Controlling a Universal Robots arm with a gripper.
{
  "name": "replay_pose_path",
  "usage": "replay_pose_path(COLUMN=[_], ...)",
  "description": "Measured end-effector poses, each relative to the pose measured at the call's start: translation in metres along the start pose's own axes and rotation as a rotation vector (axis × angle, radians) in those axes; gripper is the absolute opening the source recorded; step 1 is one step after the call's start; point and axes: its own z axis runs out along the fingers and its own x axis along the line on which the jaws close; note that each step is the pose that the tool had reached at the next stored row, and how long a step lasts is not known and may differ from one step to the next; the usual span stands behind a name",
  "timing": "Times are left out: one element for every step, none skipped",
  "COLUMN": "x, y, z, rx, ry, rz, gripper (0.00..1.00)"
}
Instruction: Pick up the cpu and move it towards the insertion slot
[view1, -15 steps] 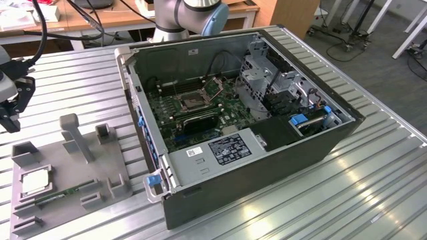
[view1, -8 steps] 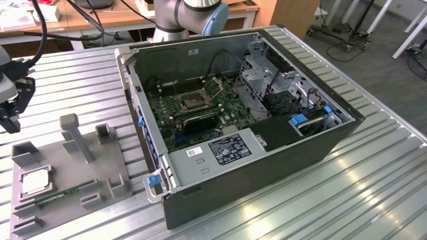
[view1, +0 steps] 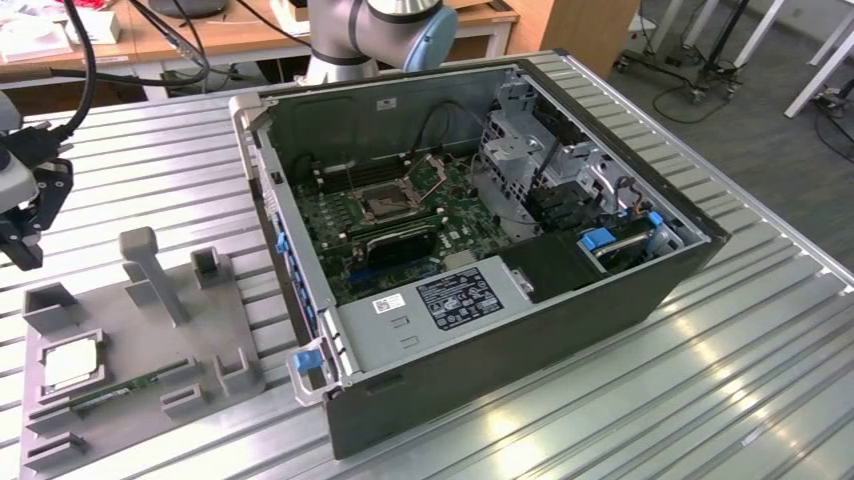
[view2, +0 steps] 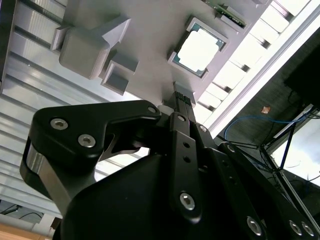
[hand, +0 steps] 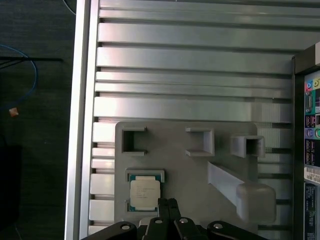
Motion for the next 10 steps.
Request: replay_pose_path(x=[0.0000,0.0000,0.0000,0.0000,0.0000,0.0000,0.0000,0.0000,0.0000,0.0000], y=[0.0000,0.0000,0.0000,-0.0001,-0.0002,-0.0003,-0.0004,-0.0005,-0.0006,-0.0007], z=[0.0000,0.0003,0.0003,0.0004,0.0005,0.0006,0.0009,0.0015,0.0020,0.0027], rx=[0.0000,-0.0002,-0.0001,-0.0002,-0.0003,-0.0003,-0.0002,-0.0003,-0.0002,-0.0002], ry=[0.0000,-0.0003,-0.0003,-0.0003,-0.0004,-0.0005,-0.0004,-0.0005,-0.0004,-0.0004], rz=[0.000,0.000,0.000,0.000,0.000,0.000,0.000,0.000,0.000,0.000], gripper=[0.11,0.11,0.11,0.11,0.11,0.11,0.11,0.11,0.11,0.11])
